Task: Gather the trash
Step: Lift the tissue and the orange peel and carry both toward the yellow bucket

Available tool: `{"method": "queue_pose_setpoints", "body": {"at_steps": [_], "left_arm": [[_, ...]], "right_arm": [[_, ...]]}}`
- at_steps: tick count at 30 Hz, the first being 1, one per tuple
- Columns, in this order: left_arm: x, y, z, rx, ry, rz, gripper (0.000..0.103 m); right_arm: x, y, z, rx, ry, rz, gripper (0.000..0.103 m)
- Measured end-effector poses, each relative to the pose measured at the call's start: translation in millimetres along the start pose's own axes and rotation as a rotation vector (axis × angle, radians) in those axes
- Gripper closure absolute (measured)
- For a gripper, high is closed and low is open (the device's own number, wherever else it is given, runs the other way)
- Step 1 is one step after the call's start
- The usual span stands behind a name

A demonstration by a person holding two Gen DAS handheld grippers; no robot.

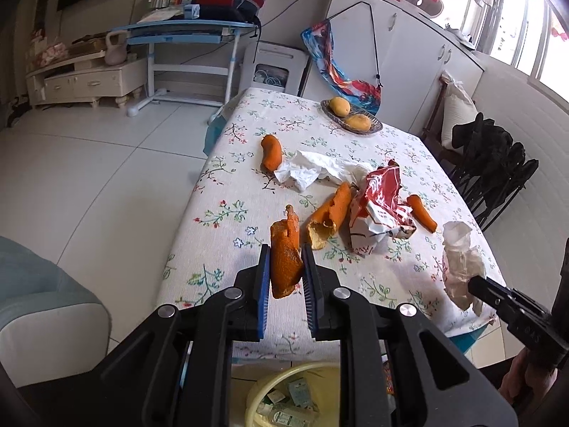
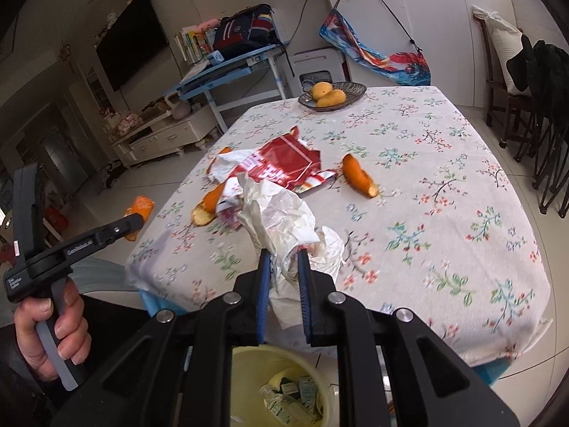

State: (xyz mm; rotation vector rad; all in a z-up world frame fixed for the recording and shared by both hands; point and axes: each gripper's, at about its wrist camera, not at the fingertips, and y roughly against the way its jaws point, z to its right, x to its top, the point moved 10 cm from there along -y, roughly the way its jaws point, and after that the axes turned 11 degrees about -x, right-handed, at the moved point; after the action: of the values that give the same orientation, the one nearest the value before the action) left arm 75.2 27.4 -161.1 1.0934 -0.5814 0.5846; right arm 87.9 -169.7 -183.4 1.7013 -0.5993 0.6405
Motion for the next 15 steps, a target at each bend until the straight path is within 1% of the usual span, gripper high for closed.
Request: {"method": "queue_pose_setpoints", "body": {"at_steps": [8,15], "left_arm": [[-11,13,3,-0.008,-0.004,-0.001,0.087],[-21,21,9,-0.017,-0.018,-0.003,0.087]], "right_arm": [[-16,9,-10,0.024,0.000,-0.012,0.087],[-41,14,-34,0.068,0.044,-0.056,0.087]]}}
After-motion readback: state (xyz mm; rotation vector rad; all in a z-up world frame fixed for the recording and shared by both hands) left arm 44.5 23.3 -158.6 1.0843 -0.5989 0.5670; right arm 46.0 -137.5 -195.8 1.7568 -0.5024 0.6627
